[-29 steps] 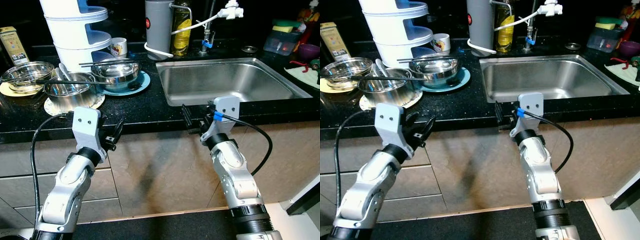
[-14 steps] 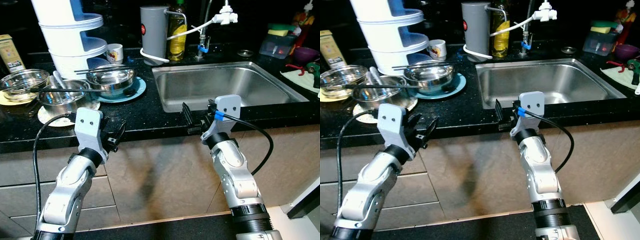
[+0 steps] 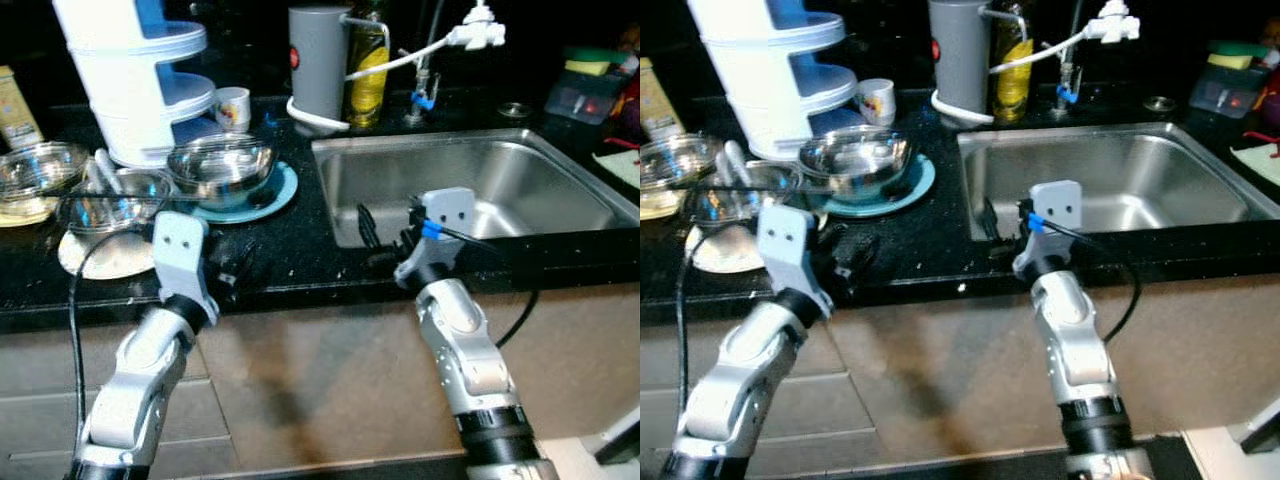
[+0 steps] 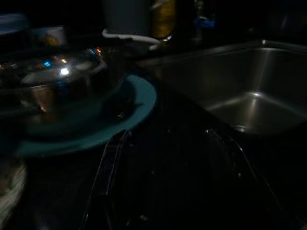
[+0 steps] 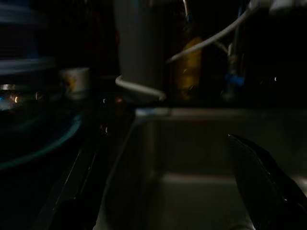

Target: Kitchen organization

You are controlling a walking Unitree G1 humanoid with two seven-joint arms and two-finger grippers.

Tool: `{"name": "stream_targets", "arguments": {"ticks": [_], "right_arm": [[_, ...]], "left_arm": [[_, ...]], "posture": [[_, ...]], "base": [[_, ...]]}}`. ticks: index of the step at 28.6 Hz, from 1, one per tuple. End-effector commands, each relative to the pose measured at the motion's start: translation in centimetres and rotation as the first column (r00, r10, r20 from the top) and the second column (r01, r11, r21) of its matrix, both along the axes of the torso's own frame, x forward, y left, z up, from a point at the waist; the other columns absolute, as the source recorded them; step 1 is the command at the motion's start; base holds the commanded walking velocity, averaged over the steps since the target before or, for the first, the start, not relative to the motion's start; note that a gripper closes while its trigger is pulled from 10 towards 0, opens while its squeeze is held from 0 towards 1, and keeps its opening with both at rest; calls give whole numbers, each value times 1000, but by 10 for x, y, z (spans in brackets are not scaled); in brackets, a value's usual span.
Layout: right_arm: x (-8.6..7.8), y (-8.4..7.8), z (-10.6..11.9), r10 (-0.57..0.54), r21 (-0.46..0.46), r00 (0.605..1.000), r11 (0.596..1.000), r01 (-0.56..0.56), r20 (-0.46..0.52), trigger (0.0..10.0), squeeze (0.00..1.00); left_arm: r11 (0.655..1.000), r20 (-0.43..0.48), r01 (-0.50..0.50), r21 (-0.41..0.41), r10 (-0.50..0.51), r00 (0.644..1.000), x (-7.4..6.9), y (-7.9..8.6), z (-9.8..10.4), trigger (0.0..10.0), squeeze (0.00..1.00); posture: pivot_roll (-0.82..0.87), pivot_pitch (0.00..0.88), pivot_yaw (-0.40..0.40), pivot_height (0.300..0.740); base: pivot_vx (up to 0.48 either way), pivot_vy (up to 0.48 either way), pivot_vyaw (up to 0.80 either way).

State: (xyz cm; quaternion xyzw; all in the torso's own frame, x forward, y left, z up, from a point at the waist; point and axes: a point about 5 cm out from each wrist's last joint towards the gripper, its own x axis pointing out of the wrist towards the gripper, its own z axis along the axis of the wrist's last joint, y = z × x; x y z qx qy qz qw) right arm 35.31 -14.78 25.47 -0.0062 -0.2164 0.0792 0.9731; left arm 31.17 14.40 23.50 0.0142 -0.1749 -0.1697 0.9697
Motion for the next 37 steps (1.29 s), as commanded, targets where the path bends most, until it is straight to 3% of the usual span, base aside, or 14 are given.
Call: {"name": "stream_targets", "arguments": {"ticks": [1, 15, 27, 37], "right_arm": [[-1, 10, -2, 32, 2, 999, 999, -32, -1, 10000, 0], [0, 9, -2, 29, 2, 1000, 1000, -29, -1, 10000, 0], [1, 7, -1, 24, 22, 1000, 999, -24, -6, 10000, 0], [0, 7, -3, 25, 14, 1000, 1000, -25, -7, 10000, 0]], "left_arm": [[1000, -9, -18, 17, 18, 1000, -2, 5, -3, 10000, 0], [1000, -15, -1, 31, 2, 1000, -2, 1, -5, 10000, 0], [998, -27, 17, 58, -15, 1000, -3, -5, -10, 10000, 0], [998, -20, -29, 56, 30, 999, -1, 1, -8, 10000, 0]], "posture": [[3, 170, 8, 740], [3, 168, 6, 740], [1, 168, 4, 740], [0, 166, 7, 740]], "base": [[322, 0, 0], [310, 0, 0], [0, 0, 0], [0, -123, 0]]}}
